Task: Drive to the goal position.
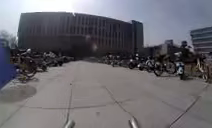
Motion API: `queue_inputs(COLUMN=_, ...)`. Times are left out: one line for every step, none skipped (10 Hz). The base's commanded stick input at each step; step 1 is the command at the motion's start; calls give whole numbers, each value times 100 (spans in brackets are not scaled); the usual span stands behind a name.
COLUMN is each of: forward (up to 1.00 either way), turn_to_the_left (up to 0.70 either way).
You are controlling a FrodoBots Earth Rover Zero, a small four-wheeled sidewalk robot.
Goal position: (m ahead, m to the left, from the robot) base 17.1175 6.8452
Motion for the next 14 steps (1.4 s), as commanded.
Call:
queue_inputs(forward=100, turn_to_the_left=0)
queue_inputs(forward=100, turn_to_the_left=0)
queue_inputs(forward=100, turn_to_the_left=0)
queue_inputs(forward=100, turn_to_the_left=0)
queue_inputs(forward=100, turn_to_the_left=0)
queue_inputs(forward=100, turn_to_the_left=0)
queue_inputs(forward=100, turn_to_the_left=0)
queue_inputs(forward=100, turn_to_the_left=12)
queue_inputs(forward=100, turn_to_the_left=27)
queue_inputs(forward=100, turn_to_the_left=27)
queue_inputs(forward=100, turn_to_the_left=27)
queue_inputs(forward=100, turn_to_the_left=27)
queue_inputs(forward=100, turn_to_the_left=27)
queue_inputs(forward=100, turn_to_the_left=27)
